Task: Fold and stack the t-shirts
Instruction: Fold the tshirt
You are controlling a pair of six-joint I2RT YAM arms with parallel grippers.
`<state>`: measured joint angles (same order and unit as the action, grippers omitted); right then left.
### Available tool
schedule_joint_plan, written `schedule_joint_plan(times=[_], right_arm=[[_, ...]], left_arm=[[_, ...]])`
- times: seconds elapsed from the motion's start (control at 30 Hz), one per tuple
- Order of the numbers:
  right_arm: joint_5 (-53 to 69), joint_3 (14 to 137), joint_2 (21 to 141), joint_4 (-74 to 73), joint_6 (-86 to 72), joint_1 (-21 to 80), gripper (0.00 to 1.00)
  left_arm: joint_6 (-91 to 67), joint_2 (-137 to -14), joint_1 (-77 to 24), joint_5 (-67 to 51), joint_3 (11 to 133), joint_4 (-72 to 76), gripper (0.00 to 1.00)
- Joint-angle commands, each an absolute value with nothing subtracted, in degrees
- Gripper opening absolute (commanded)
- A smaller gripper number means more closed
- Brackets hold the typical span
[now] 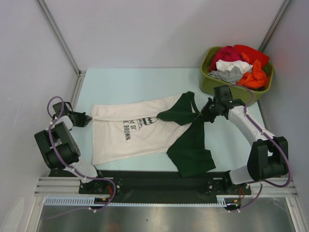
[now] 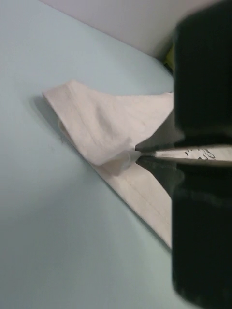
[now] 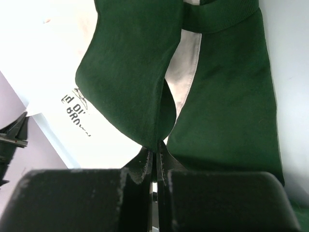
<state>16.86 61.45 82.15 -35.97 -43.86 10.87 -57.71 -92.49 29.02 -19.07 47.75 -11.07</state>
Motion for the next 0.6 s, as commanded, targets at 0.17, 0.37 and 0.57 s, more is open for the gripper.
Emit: schedule_joint_plan(times=[0.17,0.37,0.57], right_arm=[[16.35,62.84,80.07,-38.93,-42.1,11.34,0.0],[15.12,59.42,78.66,-41.13,-42.01,12.57,0.0],[13.19,59.76,78.66,-40.78,-42.37,12.92,0.0]], left_arm=[[-47.64,-91.67,28.92,-18.28,51.07,-15.99,0.0],[-46.49,-91.49,28.56,-15.91,49.4,-18.2,0.01],[-46.32,-93.43,28.48,-16.61,50.18,-18.54,0.01]])
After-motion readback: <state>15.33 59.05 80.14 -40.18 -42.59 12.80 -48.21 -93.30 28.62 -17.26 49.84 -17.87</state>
